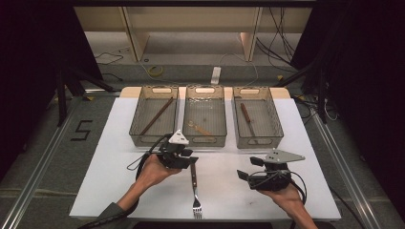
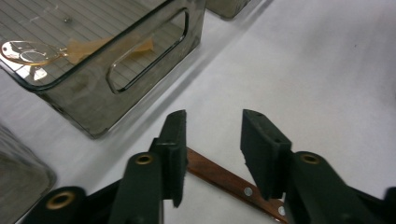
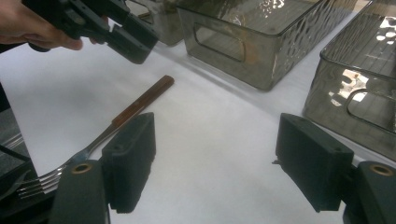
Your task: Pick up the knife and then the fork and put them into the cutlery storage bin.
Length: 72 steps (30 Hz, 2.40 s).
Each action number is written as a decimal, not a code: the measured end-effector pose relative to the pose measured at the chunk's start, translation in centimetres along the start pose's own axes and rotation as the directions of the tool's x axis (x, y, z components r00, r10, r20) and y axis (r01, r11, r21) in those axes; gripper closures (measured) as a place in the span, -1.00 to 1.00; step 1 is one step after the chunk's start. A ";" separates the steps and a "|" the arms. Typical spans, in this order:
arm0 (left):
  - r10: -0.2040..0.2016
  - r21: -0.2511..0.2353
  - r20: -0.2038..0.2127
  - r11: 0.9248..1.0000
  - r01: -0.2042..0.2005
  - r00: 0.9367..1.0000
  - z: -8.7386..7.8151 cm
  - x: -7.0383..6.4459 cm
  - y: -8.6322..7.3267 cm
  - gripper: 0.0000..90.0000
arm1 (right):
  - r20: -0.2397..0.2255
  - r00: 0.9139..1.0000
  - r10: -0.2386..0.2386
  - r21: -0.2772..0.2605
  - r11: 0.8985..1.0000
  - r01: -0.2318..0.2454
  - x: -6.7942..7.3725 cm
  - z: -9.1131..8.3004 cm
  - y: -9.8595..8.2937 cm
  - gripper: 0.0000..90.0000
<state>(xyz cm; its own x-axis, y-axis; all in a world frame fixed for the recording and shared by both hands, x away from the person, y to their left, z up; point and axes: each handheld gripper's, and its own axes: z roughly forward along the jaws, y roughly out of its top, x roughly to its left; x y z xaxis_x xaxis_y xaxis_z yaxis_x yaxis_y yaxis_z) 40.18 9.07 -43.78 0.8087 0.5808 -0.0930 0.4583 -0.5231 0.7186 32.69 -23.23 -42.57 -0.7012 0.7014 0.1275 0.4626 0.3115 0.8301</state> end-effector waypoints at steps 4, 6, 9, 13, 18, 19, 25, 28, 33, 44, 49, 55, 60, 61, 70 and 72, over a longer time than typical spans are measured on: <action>0.011 0.021 0.023 1.000 -0.011 1.000 0.9 0.0 0.1 0.68 | -0.004 1.000 0.002 0.004 1.000 -0.002 0.2 -0.1 -0.1 -0.39; 0.031 0.046 0.011 0.998 -0.032 0.999 1.4 -0.1 0.1 0.81 | -0.005 1.000 -0.003 0.002 1.000 0.003 0.3 -0.2 -0.2 -0.40; 0.036 0.056 0.020 0.998 -0.037 0.999 2.1 -0.2 0.3 0.96 | -0.006 1.000 0.001 0.005 1.000 -0.001 0.2 -0.1 -0.3 -0.42; 0.050 0.100 0.022 0.994 -0.052 0.999 2.8 -0.2 0.3 0.97 | -0.009 1.000 -0.002 0.008 1.000 0.002 0.3 -0.1 -0.3 -0.42; 0.042 0.109 0.027 0.993 -0.045 0.999 3.2 0.0 0.1 0.97 | -0.015 1.000 -0.003 0.009 1.000 0.003 0.3 -0.1 -0.4 -0.41; 0.041 0.107 0.027 0.993 -0.044 0.999 3.3 -0.1 0.1 0.97 | -0.015 1.000 -0.004 0.011 1.000 0.004 0.4 -0.1 -0.3 -0.41; 0.038 0.133 0.028 0.990 -0.041 0.999 3.9 0.2 -0.2 0.97 | -0.014 1.000 -0.014 0.016 1.000 0.014 0.4 0.0 -0.3 -0.41; 0.048 0.151 0.019 0.987 -0.050 0.999 4.5 0.3 -0.4 0.97 | -0.014 1.000 -0.015 0.015 1.000 0.015 0.4 0.0 -0.3 -0.41; 0.057 0.193 0.017 0.979 -0.059 0.998 4.8 0.3 -0.7 0.97 | -0.014 1.000 -0.015 0.016 1.000 0.015 0.4 0.0 -0.3 -0.41; 0.071 0.296 0.006 0.953 -0.070 0.997 3.0 0.6 -1.4 0.97 | -0.016 1.000 -0.016 0.018 1.000 0.017 0.5 0.0 -0.3 -0.41; 0.056 0.349 0.013 0.935 -0.057 0.998 2.0 0.4 -1.9 0.97 | -0.016 1.000 -0.021 0.018 1.000 0.021 0.6 0.0 -0.3 -0.41; 0.032 0.397 0.018 0.917 -0.037 0.999 0.9 -0.1 -2.6 0.97 | -0.017 1.000 -0.026 0.019 0.999 0.027 0.5 0.0 -0.3 -0.41; 0.020 0.426 0.031 0.904 -0.031 0.999 0.2 -0.6 -3.3 0.97 | -0.017 0.999 -0.028 0.022 0.999 0.029 0.6 0.0 -0.3 -0.41; 0.013 0.422 0.027 0.906 -0.023 1.000 0.1 -0.8 -3.4 0.97 | -0.017 0.999 -0.030 0.022 0.999 0.030 0.6 0.0 -0.3 -0.41; -0.007 0.442 0.040 0.897 -0.012 0.999 -0.4 -1.3 -3.7 0.97 | -0.019 0.999 -0.031 0.024 0.999 0.031 0.6 0.0 -0.3 -0.41; -0.015 0.448 0.046 0.894 -0.007 0.999 -0.4 -1.5 -3.7 0.97 | -0.019 0.999 -0.030 0.024 0.999 0.031 0.6 -0.1 -0.3 -0.41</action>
<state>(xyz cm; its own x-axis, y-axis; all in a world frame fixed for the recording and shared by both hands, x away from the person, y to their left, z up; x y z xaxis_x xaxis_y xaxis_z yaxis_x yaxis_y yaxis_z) 37.13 10.38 -46.06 0.8176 0.5596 -0.1355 0.5694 -0.7509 0.3344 32.10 -22.90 -42.68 -0.7251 0.6794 0.1125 0.4537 0.3484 0.8202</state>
